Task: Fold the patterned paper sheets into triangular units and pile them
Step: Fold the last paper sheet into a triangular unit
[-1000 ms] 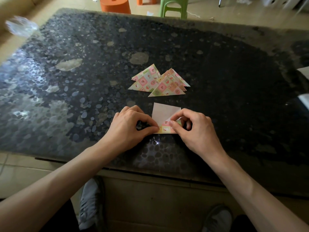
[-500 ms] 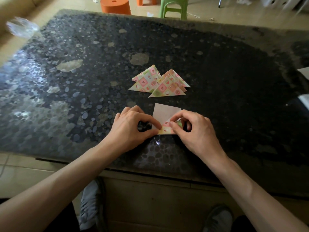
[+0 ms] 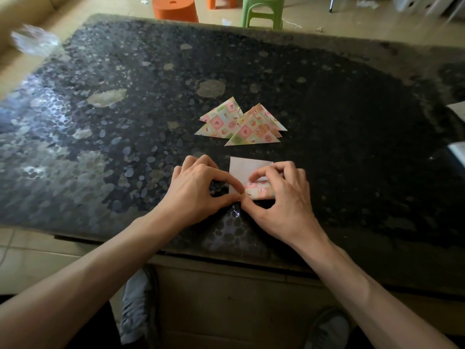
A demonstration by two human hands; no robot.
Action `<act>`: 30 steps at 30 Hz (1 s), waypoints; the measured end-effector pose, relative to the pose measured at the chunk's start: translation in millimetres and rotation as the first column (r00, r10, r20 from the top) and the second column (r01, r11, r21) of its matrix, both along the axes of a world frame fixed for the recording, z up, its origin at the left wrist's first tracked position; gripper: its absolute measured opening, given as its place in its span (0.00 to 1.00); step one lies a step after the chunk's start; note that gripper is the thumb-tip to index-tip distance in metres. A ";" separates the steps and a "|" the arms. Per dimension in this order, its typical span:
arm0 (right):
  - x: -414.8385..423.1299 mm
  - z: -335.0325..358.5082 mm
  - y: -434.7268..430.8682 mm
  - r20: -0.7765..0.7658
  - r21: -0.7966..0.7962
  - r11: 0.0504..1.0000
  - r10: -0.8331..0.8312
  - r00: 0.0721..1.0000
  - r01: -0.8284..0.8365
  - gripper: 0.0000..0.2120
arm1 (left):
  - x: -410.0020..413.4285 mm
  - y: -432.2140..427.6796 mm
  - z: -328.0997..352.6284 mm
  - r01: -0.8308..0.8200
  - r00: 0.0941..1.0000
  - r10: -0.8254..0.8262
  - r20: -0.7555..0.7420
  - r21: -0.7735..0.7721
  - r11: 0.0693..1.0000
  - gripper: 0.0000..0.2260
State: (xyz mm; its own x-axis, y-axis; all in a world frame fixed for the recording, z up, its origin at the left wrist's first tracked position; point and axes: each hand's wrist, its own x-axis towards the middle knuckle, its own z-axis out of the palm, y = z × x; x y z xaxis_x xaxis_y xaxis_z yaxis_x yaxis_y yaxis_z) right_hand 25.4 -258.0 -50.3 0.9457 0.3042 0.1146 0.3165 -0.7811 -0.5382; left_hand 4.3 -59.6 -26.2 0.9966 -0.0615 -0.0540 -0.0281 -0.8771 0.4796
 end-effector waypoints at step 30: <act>11.5 11.8 6.8 -0.239 -0.069 0.997 -0.039 0.970 0.023 0.26 | 0.7 0.0 10.4 -0.009 0.991 0.003 -0.135 -0.041 0.999 0.08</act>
State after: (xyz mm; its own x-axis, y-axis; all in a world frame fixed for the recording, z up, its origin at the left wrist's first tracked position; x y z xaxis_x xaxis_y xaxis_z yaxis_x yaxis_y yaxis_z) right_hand 36.9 -251.2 -38.4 0.9523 0.2733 -0.1361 0.1590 -0.8245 -0.5431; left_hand 5.0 -59.6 -15.7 0.9807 -0.0605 -0.1857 0.0446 -0.8561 0.5148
